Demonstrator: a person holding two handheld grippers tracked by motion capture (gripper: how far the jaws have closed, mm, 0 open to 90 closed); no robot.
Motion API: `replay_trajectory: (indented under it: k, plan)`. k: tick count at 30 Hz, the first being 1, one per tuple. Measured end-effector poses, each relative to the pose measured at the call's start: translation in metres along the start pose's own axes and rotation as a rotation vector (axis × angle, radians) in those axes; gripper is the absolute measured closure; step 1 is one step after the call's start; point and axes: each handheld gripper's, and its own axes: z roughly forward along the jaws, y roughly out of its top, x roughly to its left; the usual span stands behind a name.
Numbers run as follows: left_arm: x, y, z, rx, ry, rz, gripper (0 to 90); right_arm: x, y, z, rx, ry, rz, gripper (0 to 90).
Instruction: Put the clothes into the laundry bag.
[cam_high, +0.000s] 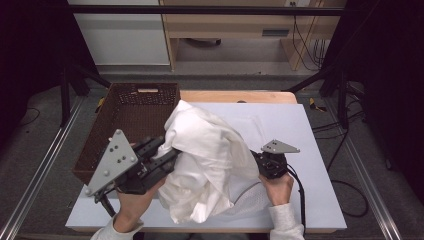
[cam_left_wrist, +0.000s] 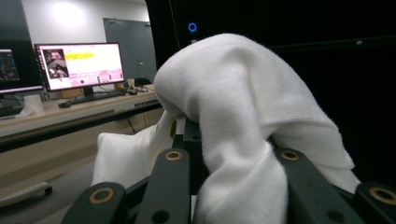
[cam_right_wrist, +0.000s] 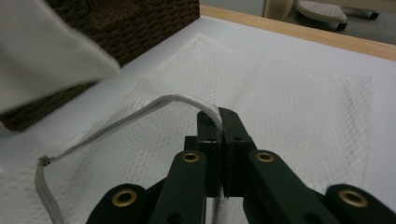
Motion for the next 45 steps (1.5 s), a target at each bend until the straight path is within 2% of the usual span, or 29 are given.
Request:
replay_trajectory:
  k: [7, 12, 19, 25, 27, 29, 32, 34, 35, 39, 41, 42, 43, 45]
  plan:
    - [-0.009, -0.035, -0.003, 0.096, -0.004, -0.002, 74.2, -0.003, 0.000, 0.002, 0.008, -0.006, 0.011, 88.3]
    - [-0.018, -0.067, 0.006, 0.184, -0.029, -0.019, 74.0, 0.002, 0.000, 0.006, 0.015, 0.002, 0.004, 88.3]
    - [-0.038, -0.114, 0.034, 0.319, -0.095, -0.034, 73.6, 0.006, -0.001, 0.012, 0.027, 0.007, -0.001, 88.3]
    - [-0.052, -0.149, 0.064, 0.448, -0.118, -0.020, 72.6, 0.010, -0.002, 0.010, 0.035, 0.003, -0.014, 88.2]
    - [-0.053, -0.164, 0.075, 0.490, -0.129, -0.037, 72.0, 0.011, -0.003, 0.008, 0.040, -0.007, -0.016, 88.2]
    - [-0.052, -0.175, 0.083, 0.527, -0.114, -0.045, 70.8, 0.010, -0.005, 0.006, 0.041, -0.026, -0.018, 88.3]
    - [-0.047, -0.193, 0.094, 0.591, -0.108, -0.090, 69.6, 0.008, -0.008, 0.005, 0.039, -0.026, -0.013, 88.2]
    - [-0.044, -0.205, 0.101, 0.651, -0.107, -0.114, 66.9, 0.007, -0.011, 0.005, 0.043, -0.029, -0.012, 88.3]
    - [-0.045, -0.215, 0.105, 0.658, -0.096, -0.100, 64.1, 0.006, -0.012, 0.005, 0.041, -0.029, -0.012, 88.2]
    - [-0.047, -0.215, 0.105, 0.652, -0.089, -0.077, 56.9, 0.007, -0.012, 0.004, 0.040, -0.029, -0.017, 88.2]
    - [-0.049, -0.211, 0.102, 0.657, -0.072, -0.044, 43.4, 0.007, -0.013, 0.004, 0.035, -0.025, -0.017, 88.2]
    - [-0.051, -0.207, 0.099, 0.651, -0.060, -0.018, 30.1, 0.007, -0.013, 0.003, 0.034, -0.024, -0.010, 88.2]
    - [-0.052, -0.204, 0.097, 0.647, -0.048, 0.000, 30.1, 0.007, -0.013, 0.003, 0.034, -0.024, -0.010, 88.2]
    - [-0.053, -0.193, 0.092, 0.670, -0.024, 0.015, 22.2, 0.007, -0.013, 0.003, 0.035, -0.027, -0.014, 88.1]
